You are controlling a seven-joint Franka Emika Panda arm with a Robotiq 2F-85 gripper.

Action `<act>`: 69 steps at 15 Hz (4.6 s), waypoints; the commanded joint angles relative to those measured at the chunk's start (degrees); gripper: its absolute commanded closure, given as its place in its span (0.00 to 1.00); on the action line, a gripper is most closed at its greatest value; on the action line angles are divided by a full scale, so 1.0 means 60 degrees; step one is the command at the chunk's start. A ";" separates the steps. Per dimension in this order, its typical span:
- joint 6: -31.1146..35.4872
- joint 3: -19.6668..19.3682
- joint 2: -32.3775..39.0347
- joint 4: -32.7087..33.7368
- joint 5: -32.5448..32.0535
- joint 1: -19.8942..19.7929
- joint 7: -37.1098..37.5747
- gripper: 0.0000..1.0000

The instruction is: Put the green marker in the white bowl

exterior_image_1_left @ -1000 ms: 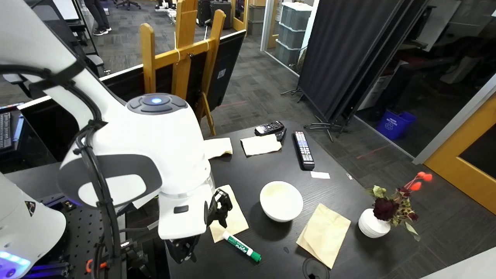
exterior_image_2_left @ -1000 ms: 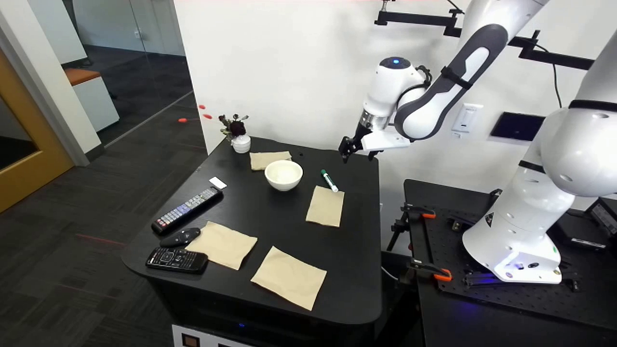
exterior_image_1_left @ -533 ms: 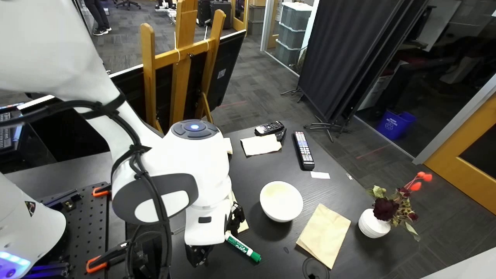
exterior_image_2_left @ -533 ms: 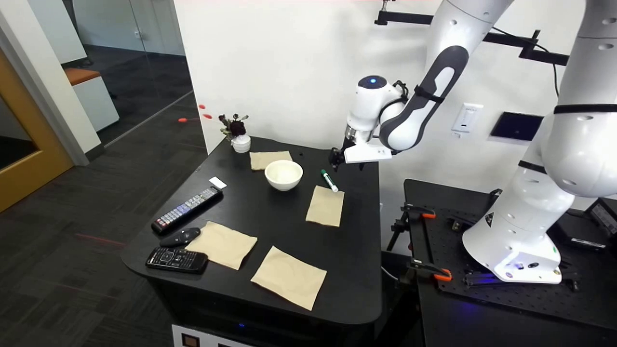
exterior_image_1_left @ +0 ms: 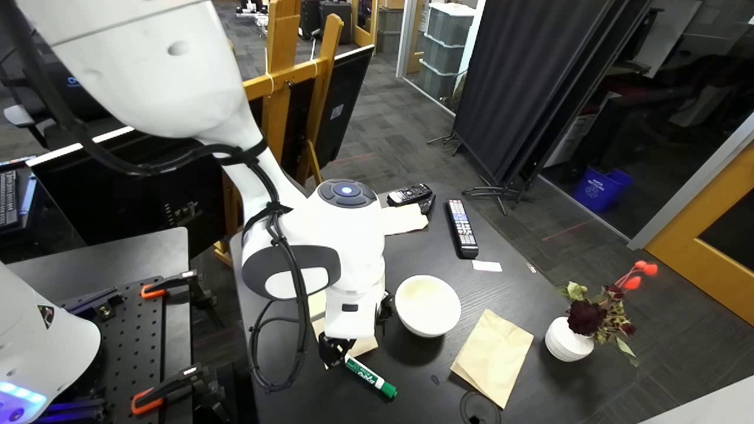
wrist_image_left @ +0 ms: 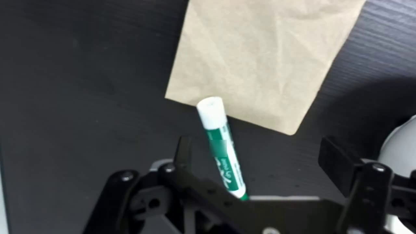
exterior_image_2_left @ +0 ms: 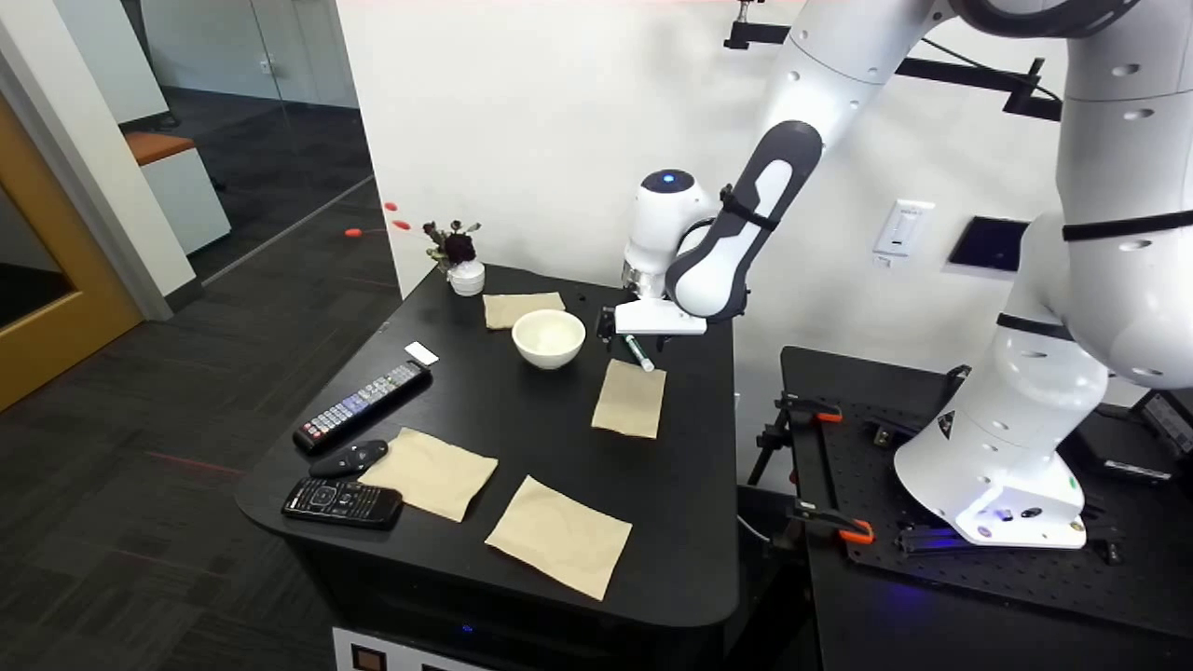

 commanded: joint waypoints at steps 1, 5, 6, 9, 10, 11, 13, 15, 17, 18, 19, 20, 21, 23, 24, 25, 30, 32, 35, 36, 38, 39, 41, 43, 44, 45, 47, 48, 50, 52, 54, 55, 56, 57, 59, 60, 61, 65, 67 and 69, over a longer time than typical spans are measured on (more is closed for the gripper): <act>-0.0337 -0.0216 0.0411 0.0706 0.1048 0.0624 -0.0445 0.00; -0.0734 -0.0261 0.0487 0.1061 0.1630 0.0724 -0.0904 0.00; -0.0808 -0.0274 0.0467 0.1092 0.1682 0.0693 -0.1038 0.00; -0.1141 -0.0375 0.0380 0.1158 0.1689 0.0610 -0.1590 0.00; -0.1241 -0.0437 0.0361 0.1165 0.1653 0.0606 -0.1785 0.00; -0.1331 -0.0492 0.0364 0.1187 0.1634 0.0608 -0.1942 0.00; -0.1481 -0.0614 0.0385 0.1234 0.1614 0.0641 -0.2165 0.00; -0.1590 -0.0726 0.0446 0.1285 0.1586 0.0678 -0.2303 0.00; -0.1713 -0.0829 0.0512 0.1327 0.1545 0.0703 -0.2381 0.00; -0.1775 -0.0831 0.0537 0.1342 0.1563 0.0672 -0.2427 0.00; -0.1801 -0.0842 0.0558 0.1340 0.1571 0.0649 -0.2487 0.00; -0.1799 -0.0863 0.0592 0.1325 0.1578 0.0631 -0.2549 0.00; -0.1722 -0.0945 0.0669 0.1324 0.1549 0.0664 -0.2490 0.00; -0.1667 -0.0976 0.0789 0.1320 0.1586 0.0619 -0.2507 0.00; -0.1639 -0.0995 0.0852 0.1314 0.1604 0.0609 -0.2499 0.00; -0.1626 -0.1020 0.0915 0.1310 0.1606 0.0602 -0.2512 0.00; -0.1592 -0.1153 0.1204 0.1315 0.1639 0.0630 -0.2464 0.26; -0.1567 -0.1196 0.1248 0.1330 0.1636 0.0656 -0.2450 0.42; -0.1502 -0.1215 0.1218 0.1325 0.1624 0.0654 -0.2455 0.66; -0.1476 -0.1244 0.1203 0.1308 0.1608 0.0660 -0.2452 0.73; -0.1444 -0.1307 0.1127 0.1250 0.1586 0.0674 -0.2444 0.88; -0.1438 -0.1393 0.1041 0.1190 0.1543 0.0727 -0.2410 0.95; -0.1462 -0.1572 0.0627 0.0959 0.1437 0.0840 -0.2421 0.94; -0.1408 -0.1797 0.0221 0.0755 0.1288 0.0977 -0.2424 0.95; -0.1445 -0.1949 -0.0054 0.0662 0.1182 0.1076 -0.2402 0.95; -0.1429 -0.1996 -0.0324 0.0559 0.1139 0.1095 -0.2455 0.95; -0.1345 -0.2138 -0.0930 0.0381 0.0972 0.1247 -0.2388 0.95; -0.1249 -0.2215 -0.1211 0.0311 0.0840 0.1343 -0.2284 0.95; -0.1047 -0.2286 -0.1743 0.0180 0.0498 0.1505 -0.2087 0.95; -0.0788 -0.2306 -0.2205 0.0100 0.0064 0.1651 -0.1768 0.95; -0.0451 -0.2426 -0.2447 0.0118 -0.0716 0.1898 -0.1133 0.95; -0.0251 -0.2494 -0.2500 0.0155 -0.1199 0.2018 -0.0705 0.95; -0.0121 -0.2799 -0.2515 0.0196 -0.1668 0.2397 -0.0213 0.95; 0.0002 -0.2970 -0.2441 0.0309 -0.2214 0.2607 0.0364 0.95; 0.0072 -0.3389 -0.2205 0.0595 -0.3329 0.3173 0.1566 0.95; 0.0094 -0.3631 -0.2074 0.0716 -0.3944 0.3479 0.2216 0.95; 0.0068 -0.3878 -0.1952 0.0835 -0.4598 0.3791 0.2904 0.95; -0.0265 -0.4558 -0.1563 0.1244 -0.6662 0.4803 0.5201 0.95; -0.0389 -0.4697 -0.1385 0.1306 -0.7179 0.5088 0.5832 0.95; -0.0484 -0.4760 -0.1190 0.1321 -0.7477 0.5269 0.6211 0.95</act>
